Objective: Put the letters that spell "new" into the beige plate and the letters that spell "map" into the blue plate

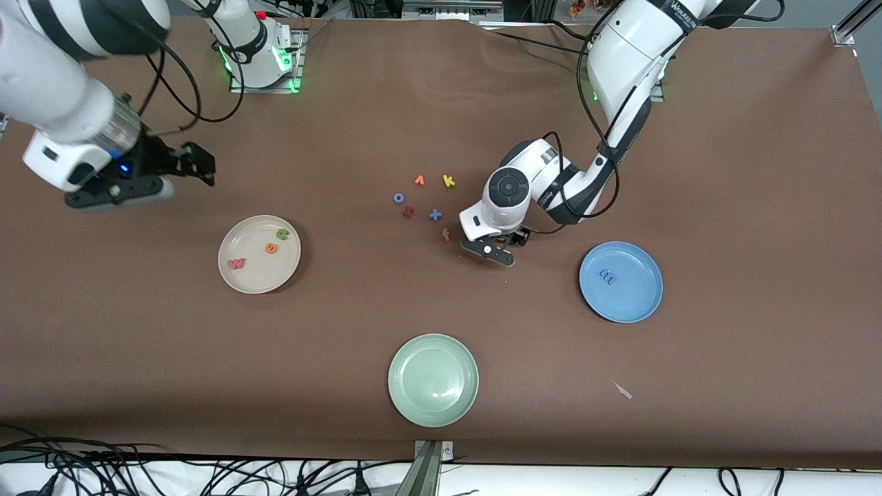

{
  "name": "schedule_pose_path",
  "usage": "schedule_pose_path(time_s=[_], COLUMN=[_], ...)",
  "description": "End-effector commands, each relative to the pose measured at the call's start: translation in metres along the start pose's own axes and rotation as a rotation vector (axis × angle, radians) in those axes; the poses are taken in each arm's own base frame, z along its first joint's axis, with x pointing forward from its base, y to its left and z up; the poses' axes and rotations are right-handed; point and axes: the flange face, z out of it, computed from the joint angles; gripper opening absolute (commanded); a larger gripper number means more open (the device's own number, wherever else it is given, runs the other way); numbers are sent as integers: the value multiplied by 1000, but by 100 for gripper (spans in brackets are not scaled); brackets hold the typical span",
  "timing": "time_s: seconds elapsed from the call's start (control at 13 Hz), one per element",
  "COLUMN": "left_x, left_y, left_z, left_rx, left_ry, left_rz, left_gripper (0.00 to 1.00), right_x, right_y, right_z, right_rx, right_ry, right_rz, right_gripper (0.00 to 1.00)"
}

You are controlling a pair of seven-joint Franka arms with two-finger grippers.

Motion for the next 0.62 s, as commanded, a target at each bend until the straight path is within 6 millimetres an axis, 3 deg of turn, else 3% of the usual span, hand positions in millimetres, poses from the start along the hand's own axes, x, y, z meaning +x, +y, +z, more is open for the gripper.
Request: schedule_pose_path(time_s=[0.0, 0.08, 0.23, 0.31, 0.39, 0.54], left_x=[-13, -13, -12, -12, -11, -7], left_y=[-5, -6, -7, -9, -10, -13], left_z=[4, 4, 4, 4, 2, -5], left_rx=[32, 33, 32, 32, 34, 33], left_ry=[-8, -11, -10, -10, -10, 3], left_rz=[7, 9, 5, 1, 1, -5], left_gripper=[71, 58, 21, 7, 0, 0], right_x=[-11, -12, -11, -11, -11, -9], right_y=[9, 19, 30, 35, 34, 34], right_z=[-26, -34, -43, -43, -42, -42], right_rx=[21, 18, 19, 18, 17, 19], right_ry=[-25, -35, -43, -45, -53, -46], right_rz=[-16, -4, -35, -30, -29, -26], right_gripper=[100, 100, 100, 100, 100, 100])
